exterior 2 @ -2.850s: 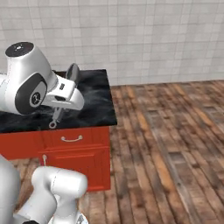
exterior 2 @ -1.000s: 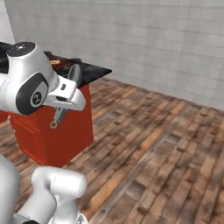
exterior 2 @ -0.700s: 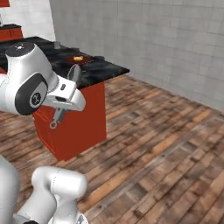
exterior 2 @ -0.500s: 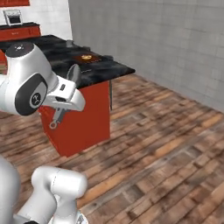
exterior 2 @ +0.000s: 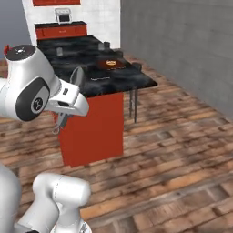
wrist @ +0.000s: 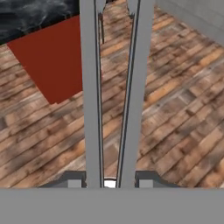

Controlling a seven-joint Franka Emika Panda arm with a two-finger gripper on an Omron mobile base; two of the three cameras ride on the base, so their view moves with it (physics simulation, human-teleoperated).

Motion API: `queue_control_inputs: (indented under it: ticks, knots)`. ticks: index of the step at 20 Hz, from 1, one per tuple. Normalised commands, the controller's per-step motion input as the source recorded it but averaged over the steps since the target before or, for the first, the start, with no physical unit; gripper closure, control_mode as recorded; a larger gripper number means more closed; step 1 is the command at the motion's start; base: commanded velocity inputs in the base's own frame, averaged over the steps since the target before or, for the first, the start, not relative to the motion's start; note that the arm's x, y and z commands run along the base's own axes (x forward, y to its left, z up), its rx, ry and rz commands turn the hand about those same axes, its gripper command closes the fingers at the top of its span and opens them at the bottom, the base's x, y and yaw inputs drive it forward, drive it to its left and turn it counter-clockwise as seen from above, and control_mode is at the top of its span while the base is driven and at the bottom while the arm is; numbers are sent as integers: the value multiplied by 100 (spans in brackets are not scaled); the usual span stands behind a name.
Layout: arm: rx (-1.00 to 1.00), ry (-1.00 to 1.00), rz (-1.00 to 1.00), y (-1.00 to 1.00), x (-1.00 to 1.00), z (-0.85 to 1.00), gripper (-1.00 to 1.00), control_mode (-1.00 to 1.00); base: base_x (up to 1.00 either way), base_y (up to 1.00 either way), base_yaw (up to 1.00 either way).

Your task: Take the tongs from the drawer on the left and place them on the dining counter next to the tray containing the hot dog.

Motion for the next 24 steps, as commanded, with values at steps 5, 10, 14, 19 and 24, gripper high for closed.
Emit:
queue_control_inputs:
  ticks: [5,10,14,19,24]
  knots:
    - [0,0,0,0,0,0,100,100,52,-100,51]
    - [0,0,0,0,0,0,100,100,26,-100,50]
    - [0,0,0,0,0,0,100,100,7,-100,51]
    - [0,0,0,0,0,0,100,100,12,-100,49]
    - [0,0,0,0,0,0,100,100,19,-100,43]
